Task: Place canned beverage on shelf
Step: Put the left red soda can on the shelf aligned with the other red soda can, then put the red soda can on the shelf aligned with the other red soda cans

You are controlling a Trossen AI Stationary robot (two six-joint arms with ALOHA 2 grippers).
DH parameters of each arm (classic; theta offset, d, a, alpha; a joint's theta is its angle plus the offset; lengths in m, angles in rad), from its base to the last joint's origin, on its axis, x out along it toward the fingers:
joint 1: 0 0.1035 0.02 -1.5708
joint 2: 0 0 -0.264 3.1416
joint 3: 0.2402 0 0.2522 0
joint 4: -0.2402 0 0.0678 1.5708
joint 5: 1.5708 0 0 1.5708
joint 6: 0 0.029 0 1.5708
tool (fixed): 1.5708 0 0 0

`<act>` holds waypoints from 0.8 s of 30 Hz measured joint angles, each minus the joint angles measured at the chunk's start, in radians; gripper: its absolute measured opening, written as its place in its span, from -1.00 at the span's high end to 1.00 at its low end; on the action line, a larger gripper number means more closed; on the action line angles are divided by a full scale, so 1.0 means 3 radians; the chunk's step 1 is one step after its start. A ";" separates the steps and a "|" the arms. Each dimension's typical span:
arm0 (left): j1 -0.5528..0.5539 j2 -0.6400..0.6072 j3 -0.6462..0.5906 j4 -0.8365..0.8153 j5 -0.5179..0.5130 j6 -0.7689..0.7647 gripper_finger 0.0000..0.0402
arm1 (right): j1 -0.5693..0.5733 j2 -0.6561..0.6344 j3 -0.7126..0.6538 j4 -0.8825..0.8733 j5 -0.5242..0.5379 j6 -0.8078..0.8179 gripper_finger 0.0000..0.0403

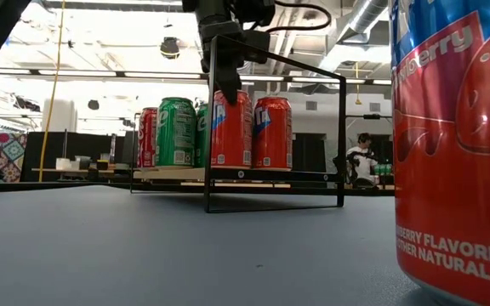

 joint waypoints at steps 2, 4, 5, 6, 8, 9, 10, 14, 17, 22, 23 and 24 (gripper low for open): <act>0.0000 0.0000 0.0001 0.0000 0.0000 -0.0055 -0.74 | 0.0000 0.0000 0.0000 0.0000 0.0000 -0.0001 -0.63; 0.0000 0.0000 0.0001 -0.0004 0.0001 -0.0098 -0.74 | 0.0000 0.0000 0.0000 -0.0001 -0.0001 -0.0002 -0.63; 0.0000 -0.0002 0.0001 -0.0010 0.0001 -0.0117 -0.74 | 0.0000 0.0000 0.0000 -0.0001 -0.0001 -0.0003 -0.63; 0.0000 -0.0011 0.0002 -0.0028 -0.0001 -0.0132 -0.74 | 0.0000 0.0000 0.0000 -0.0001 -0.0001 -0.0003 -0.63; 0.0000 -0.0022 0.0007 -0.0061 -0.0027 -0.0148 -0.74 | 0.0000 0.0000 0.0000 -0.0001 -0.0001 -0.0003 -0.63; 0.0000 -0.0025 0.0009 -0.0071 -0.0069 -0.0149 -0.74 | 0.0000 0.0000 0.0000 -0.0002 -0.0001 -0.0004 -0.63; -0.0001 -0.0030 0.0010 -0.0088 -0.0104 -0.0151 -0.74 | 0.0000 0.0000 0.0000 -0.0003 -0.0001 -0.0004 -0.63; -0.0004 -0.0037 0.0022 -0.0130 -0.0152 -0.0186 -0.74 | 0.0000 0.0000 0.0000 -0.0003 -0.0001 -0.0006 -0.63; -0.0005 -0.0038 0.0104 -0.0188 -0.0187 -0.0199 -0.74 | 0.0000 0.0000 0.0000 -0.0003 -0.0001 -0.0015 -0.63; -0.0008 -0.0041 0.0265 -0.0184 -0.0186 -0.0260 -0.74 | 0.0000 0.0000 0.0000 -0.0003 -0.0001 -0.0015 -0.63; -0.0013 -0.0041 0.0304 -0.0179 -0.0185 -0.0265 -0.74 | 0.0000 0.0000 0.0000 -0.0003 -0.0001 -0.0015 -0.63; -0.0023 -0.0041 0.0340 -0.0187 -0.0188 -0.0266 -0.74 | 0.0000 0.0000 0.0000 -0.0003 -0.0001 -0.0015 -0.63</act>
